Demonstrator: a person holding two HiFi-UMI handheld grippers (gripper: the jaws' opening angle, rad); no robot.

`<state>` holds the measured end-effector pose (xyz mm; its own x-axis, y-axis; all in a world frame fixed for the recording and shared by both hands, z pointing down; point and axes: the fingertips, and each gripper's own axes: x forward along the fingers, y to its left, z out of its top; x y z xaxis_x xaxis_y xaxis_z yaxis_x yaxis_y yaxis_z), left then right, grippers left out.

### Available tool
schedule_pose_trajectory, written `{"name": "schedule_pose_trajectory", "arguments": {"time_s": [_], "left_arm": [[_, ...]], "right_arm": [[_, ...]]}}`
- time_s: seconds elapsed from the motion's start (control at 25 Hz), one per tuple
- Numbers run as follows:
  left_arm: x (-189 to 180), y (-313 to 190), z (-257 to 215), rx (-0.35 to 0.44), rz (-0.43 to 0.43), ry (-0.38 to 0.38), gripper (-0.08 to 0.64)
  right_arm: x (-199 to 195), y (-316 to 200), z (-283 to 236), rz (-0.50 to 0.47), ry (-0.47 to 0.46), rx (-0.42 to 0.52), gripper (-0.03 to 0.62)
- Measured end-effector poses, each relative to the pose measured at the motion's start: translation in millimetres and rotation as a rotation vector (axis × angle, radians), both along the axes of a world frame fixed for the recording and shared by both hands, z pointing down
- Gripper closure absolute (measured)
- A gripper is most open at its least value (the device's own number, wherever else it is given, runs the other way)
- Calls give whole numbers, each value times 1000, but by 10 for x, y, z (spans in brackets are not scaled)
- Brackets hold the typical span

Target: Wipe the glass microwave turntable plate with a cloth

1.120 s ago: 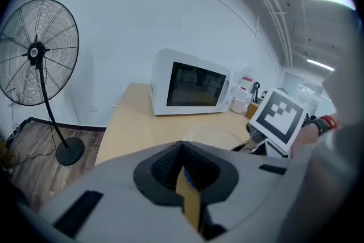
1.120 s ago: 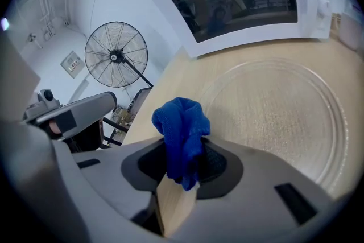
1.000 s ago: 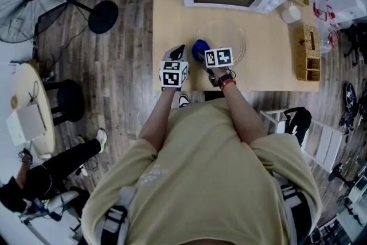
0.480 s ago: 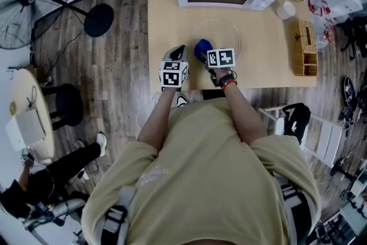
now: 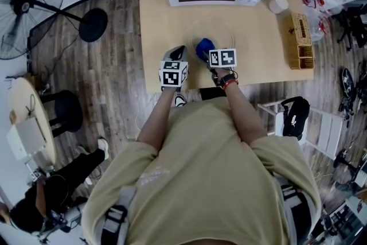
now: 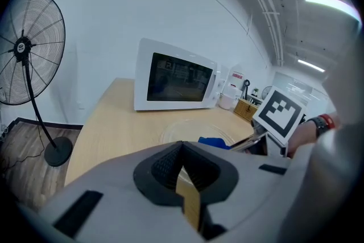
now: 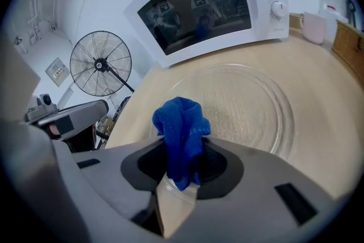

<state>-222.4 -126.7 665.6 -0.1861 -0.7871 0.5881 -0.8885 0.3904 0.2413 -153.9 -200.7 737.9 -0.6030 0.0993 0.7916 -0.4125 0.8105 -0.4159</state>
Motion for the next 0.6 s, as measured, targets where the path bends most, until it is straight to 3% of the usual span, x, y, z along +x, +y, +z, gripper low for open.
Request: {"name": "schedule_pose_trajectory", "arguments": {"time_s": [0.6], "left_arm": [[274,-324,76,5,69,22,541]], "right_arm": [[507,-479,-5,132,28,42,455]]}}
